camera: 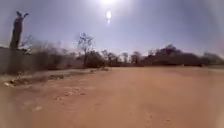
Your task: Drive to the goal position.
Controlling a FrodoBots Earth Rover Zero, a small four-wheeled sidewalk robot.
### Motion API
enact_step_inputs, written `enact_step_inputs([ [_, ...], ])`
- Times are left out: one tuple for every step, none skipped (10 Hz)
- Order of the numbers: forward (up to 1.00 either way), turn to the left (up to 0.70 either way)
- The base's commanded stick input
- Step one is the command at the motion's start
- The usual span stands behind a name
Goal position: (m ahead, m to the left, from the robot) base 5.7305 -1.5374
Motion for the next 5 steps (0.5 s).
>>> enact_step_inputs([
  [0.85,-0.34],
  [0.85,-0.09],
  [0.85,-0.04],
  [0.85,0.0],
  [0.85,0.0],
])
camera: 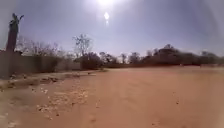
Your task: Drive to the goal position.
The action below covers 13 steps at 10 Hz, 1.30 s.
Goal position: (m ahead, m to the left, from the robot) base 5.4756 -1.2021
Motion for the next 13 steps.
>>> enact_step_inputs([
  [0.85,0.0],
  [0.85,0.0],
  [0.85,0.0],
  [0.85,0.0],
  [0.85,0.0],
  [0.85,0.0],
  [0.85,0.0],
  [0.85,0.0],
  [0.85,0.0],
  [0.85,0.0],
  [0.85,0.0],
  [0.85,0.0],
  [0.85,0.0],
])
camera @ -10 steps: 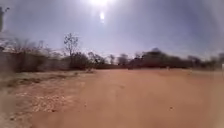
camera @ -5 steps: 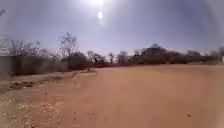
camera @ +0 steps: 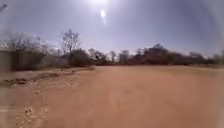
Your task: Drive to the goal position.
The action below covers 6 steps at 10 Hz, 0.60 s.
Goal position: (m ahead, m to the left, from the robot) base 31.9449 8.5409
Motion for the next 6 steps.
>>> enact_step_inputs([
  [0.85,0.0],
  [0.85,-0.16],
  [0.85,-0.32],
  [0.85,0.0],
  [0.85,0.0],
  [0.85,0.0],
])
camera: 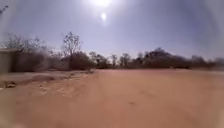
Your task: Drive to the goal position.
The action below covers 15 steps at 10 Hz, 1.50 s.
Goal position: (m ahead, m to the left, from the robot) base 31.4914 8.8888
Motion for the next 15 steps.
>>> enact_step_inputs([
  [0.85,0.0],
  [0.85,0.0],
  [0.85,0.0],
  [0.85,0.0],
  [0.85,0.0],
  [0.85,0.0],
  [0.85,0.0],
  [0.85,0.0],
  [0.85,0.0],
  [0.85,0.0],
  [0.85,0.0],
  [0.85,0.0],
  [0.85,-0.16],
  [0.85,-0.32],
  [0.85,-0.29],
])
